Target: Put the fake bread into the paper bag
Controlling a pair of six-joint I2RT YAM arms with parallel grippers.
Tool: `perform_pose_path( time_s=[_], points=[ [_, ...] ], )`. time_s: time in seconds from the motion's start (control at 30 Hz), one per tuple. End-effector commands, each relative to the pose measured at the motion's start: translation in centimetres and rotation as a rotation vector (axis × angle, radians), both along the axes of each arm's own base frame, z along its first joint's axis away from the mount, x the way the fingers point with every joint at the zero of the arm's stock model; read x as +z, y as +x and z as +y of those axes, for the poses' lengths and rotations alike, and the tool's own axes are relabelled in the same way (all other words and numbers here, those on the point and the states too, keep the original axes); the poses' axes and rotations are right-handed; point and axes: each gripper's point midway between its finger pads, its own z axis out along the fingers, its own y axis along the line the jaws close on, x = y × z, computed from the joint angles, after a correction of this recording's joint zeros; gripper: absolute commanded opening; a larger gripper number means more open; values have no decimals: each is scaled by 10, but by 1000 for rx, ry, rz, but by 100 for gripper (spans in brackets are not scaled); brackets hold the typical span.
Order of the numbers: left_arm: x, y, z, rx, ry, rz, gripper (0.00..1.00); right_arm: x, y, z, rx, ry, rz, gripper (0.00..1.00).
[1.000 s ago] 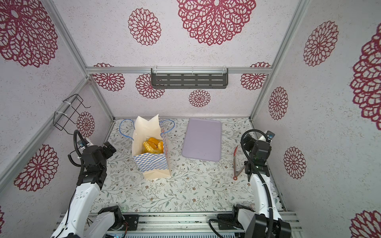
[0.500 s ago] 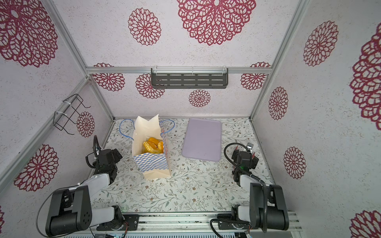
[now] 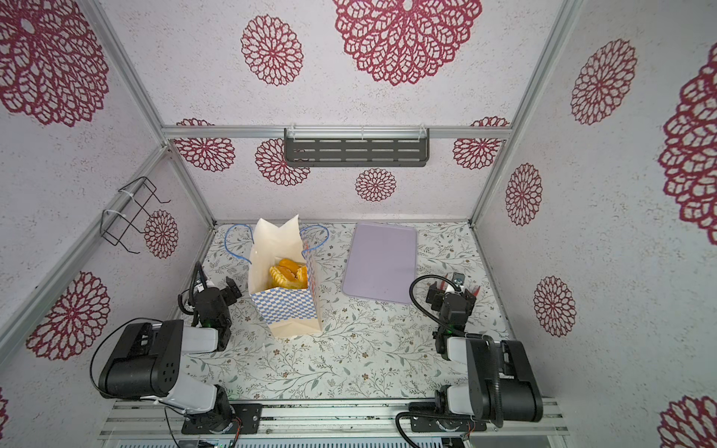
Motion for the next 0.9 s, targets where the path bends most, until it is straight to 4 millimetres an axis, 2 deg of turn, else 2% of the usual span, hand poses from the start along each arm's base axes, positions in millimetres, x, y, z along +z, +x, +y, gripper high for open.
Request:
perform_pose_path(
  time_s=[0.0,0.13,0.27,0.53,0.87],
  points=[
    [16,17,-3,-38,39,-12,97,13,13,8,46,-13,-129,99],
    [17,18,-4,-40,43,-17,97,9,11,19,94,-40,-108,99],
    [16,20,-3,-39,42,-7,97,8,17,10,40,-24,-98,99],
    [16,18,-4,-40,44,-11,97,9,14,12,43,-33,-101,99],
    [16,19,-3,-37,44,-6,97,3,21,16,72,-29,-65,99]
  ],
)
